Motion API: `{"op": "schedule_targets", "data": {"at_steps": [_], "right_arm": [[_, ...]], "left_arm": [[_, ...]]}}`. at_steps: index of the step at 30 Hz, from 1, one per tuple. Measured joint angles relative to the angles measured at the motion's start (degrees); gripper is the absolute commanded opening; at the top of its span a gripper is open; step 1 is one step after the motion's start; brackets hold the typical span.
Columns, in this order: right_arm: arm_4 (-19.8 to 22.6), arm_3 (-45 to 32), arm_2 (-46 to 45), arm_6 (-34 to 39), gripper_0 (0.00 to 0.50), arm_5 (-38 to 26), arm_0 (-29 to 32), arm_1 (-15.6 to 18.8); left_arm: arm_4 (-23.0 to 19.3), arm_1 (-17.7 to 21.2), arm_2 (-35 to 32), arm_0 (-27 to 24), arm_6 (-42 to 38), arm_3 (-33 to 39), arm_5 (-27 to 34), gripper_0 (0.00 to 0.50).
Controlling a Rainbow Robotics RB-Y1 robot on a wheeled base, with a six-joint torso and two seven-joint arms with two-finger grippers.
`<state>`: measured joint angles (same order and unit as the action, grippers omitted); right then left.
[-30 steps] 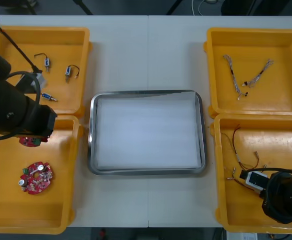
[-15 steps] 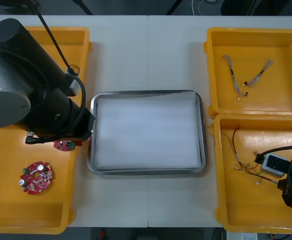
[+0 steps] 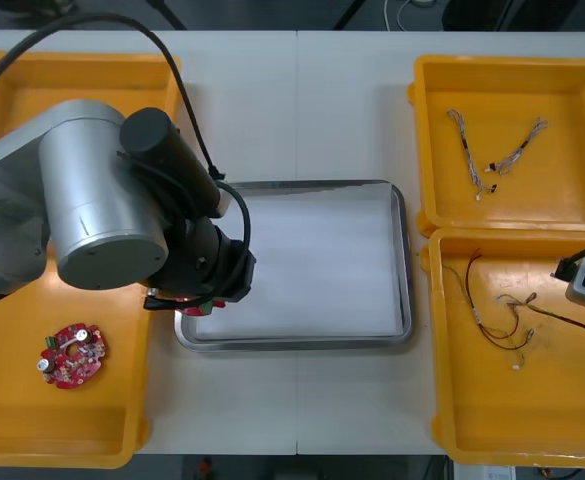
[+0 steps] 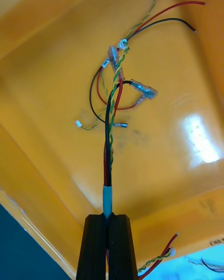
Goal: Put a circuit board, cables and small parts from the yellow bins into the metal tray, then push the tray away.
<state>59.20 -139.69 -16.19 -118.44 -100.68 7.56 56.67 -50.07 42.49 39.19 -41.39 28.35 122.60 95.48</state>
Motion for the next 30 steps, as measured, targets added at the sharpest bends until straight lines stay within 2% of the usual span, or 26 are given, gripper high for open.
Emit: {"op": "schedule_targets", "data": {"at_steps": [8, 15, 21, 27, 28, 30], "right_arm": [[0.36, -0.10, -0.13, 1.49, 0.000, -5.21, -6.20, -0.03], [1.69, -0.13, -0.13, 1.87, 0.000, -5.89, -9.04, -0.04], [2.94, -0.16, -0.13, 3.25, 0.000, -5.91, -10.41, -0.04], [2.95, -0.18, -0.13, 3.35, 0.000, -6.37, -11.15, -0.05], [2.92, -0.19, -0.13, 3.39, 0.000, -6.51, -11.26, -0.05], [2.91, -0.21, -0.13, 3.64, 0.000, -7.10, -11.58, -0.05]], "left_arm": [[3.37, -1.14, 5.20, -0.34, 0.00, -4.44, -5.80, 0.000], [6.06, -2.28, 8.76, -0.35, 0.00, -7.66, -9.04, 0.000], [8.97, -3.39, 11.53, -0.36, -0.01, -8.85, -10.24, 0.000], [9.37, -4.10, 12.25, -0.36, -0.03, -9.00, -10.26, 0.005], [9.41, -4.18, 12.25, -0.36, -0.03, -9.01, -10.26, 0.079], [9.51, -4.35, 12.25, -0.36, -0.04, -9.02, -10.26, 0.282]]}}
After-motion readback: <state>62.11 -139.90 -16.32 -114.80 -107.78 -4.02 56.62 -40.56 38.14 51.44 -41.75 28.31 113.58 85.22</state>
